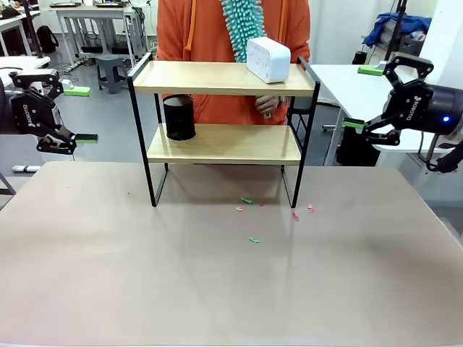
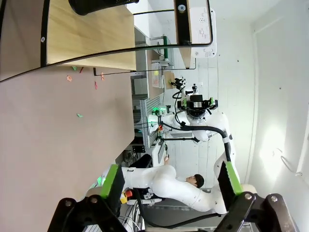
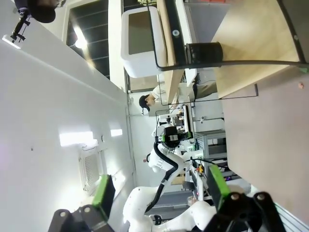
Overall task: Clean the shelf.
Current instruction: Hand the Duster back to the human.
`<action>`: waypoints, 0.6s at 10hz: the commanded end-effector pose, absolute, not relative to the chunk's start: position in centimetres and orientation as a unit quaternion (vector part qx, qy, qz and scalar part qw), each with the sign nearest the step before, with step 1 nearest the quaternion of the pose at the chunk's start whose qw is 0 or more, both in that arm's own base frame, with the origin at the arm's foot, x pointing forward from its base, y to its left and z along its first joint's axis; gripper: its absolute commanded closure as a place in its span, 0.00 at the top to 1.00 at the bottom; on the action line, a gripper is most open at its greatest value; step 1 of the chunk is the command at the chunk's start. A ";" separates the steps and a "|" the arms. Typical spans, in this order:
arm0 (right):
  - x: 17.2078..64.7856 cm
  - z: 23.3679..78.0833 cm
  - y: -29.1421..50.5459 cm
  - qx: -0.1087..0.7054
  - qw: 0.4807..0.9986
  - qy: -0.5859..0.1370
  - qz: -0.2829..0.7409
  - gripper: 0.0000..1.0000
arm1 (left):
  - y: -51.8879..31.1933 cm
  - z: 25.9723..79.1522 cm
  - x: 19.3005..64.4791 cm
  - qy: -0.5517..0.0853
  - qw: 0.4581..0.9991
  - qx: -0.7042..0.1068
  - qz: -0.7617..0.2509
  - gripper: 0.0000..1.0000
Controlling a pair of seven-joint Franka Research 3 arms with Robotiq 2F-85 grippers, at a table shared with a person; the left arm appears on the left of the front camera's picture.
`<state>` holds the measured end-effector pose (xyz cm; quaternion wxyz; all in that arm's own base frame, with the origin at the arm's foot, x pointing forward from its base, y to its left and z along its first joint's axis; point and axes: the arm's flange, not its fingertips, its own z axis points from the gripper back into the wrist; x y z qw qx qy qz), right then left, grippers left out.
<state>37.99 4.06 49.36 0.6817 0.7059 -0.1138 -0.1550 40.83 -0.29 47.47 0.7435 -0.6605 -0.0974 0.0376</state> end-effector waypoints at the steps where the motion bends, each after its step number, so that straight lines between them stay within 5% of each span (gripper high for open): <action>1: 38.0 49.2 4.0 0.706 0.684 -0.110 -0.147 1.00 | -0.1 47.7 40.6 -0.098 0.741 -0.663 0.036 1.00; 6: 38.0 49.2 4.0 0.706 0.684 -0.110 -0.147 1.00 | -0.1 47.7 40.6 -0.098 0.741 -0.663 0.036 1.00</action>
